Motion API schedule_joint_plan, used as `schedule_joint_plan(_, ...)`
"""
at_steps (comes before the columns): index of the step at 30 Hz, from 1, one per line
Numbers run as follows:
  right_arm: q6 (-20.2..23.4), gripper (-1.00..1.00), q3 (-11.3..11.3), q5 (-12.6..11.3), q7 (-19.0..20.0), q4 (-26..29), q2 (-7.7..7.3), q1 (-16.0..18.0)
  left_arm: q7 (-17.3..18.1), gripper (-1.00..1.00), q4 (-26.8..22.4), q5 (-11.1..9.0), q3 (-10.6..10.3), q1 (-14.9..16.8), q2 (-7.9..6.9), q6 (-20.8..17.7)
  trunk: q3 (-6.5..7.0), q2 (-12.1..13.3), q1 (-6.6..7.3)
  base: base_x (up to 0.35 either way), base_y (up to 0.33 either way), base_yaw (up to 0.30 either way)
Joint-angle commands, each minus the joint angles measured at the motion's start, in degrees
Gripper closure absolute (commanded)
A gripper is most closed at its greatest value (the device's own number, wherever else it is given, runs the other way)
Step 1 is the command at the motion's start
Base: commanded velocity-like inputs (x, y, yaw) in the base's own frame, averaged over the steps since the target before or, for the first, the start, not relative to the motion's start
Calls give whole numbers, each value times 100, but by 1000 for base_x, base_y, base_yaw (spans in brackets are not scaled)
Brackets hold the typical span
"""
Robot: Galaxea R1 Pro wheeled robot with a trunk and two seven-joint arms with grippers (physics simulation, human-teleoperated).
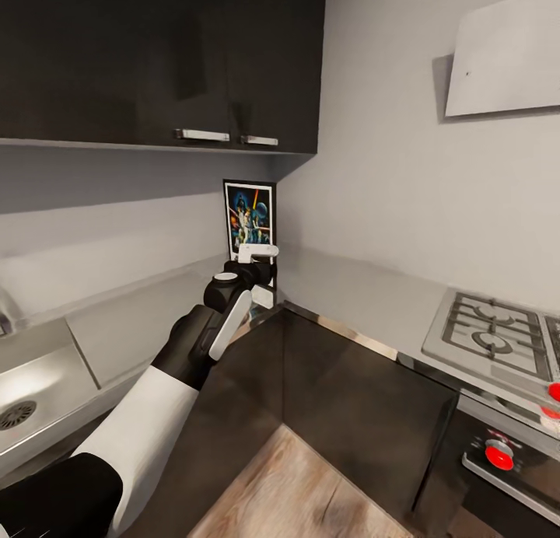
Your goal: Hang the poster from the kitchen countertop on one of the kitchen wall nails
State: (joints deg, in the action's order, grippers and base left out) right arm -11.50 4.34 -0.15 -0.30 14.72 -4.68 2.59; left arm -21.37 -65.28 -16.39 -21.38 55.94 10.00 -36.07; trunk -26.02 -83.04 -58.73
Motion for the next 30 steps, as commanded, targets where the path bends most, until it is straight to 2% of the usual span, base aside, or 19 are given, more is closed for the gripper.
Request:
schedule_joint_plan(1,-21,-100,23,-1,4,-4,2,1,-51,-100,-10,-58,-7,5,0,-14,-7,-4,0,94,-54,-4)
schedule_joint_plan(13,-25,-100,21,-2,7,-4,2,-2,-51,-100,-20,-58,-15,5,0,-15,8,-4,0,197,-151,-82)
schedule_joint_plan(30,-25,-100,16,6,4,-5,2,0,-51,-100,-27,-58,-29,5,0,-22,11,-4,0,171,-14,-8)
